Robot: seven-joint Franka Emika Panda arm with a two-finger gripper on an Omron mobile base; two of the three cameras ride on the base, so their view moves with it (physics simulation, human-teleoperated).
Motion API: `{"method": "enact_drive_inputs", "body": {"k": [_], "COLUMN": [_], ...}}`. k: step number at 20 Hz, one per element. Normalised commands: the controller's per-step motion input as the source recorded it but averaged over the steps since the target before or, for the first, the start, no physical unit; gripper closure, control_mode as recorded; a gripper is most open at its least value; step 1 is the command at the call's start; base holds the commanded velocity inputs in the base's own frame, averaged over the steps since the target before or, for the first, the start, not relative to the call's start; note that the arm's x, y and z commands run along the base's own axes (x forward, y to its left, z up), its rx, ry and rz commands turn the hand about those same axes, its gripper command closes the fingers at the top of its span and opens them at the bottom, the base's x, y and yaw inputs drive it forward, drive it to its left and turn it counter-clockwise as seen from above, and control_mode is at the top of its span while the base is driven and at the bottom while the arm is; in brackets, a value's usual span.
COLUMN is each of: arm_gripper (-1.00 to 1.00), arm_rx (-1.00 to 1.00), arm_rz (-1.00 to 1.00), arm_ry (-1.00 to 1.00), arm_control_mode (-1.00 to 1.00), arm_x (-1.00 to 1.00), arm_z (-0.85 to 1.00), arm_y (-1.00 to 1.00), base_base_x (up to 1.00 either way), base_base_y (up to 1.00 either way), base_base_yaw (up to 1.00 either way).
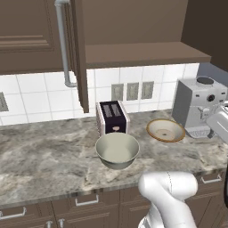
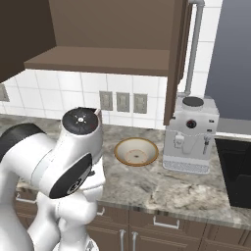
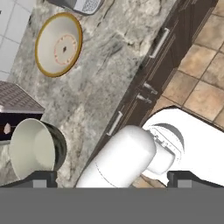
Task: Open the cabinet. Pick the bowls from the counter and place them in the cabinet. Then close the cabinet.
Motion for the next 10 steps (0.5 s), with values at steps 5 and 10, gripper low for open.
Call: {"method": "enact_drive_inputs", "body": {"k": [5, 10], "arm_gripper": [-1.0, -1.0], "arm_rx": [0.06, 0.06], "arm_rz": [-0.15, -0.11], "arm_ry": [-0.09, -0.07], "arm_control_mode": [-1.0, -1.0], "arm_x": [0.01, 0.11], "arm_z": [-0.23, -0.08], "arm_y": [-0.03, 0.0], "base_base_x": [0.0, 0.0], "base_base_y": [0.0, 0.0], "base_base_yaw": [0.0, 0.0]}}
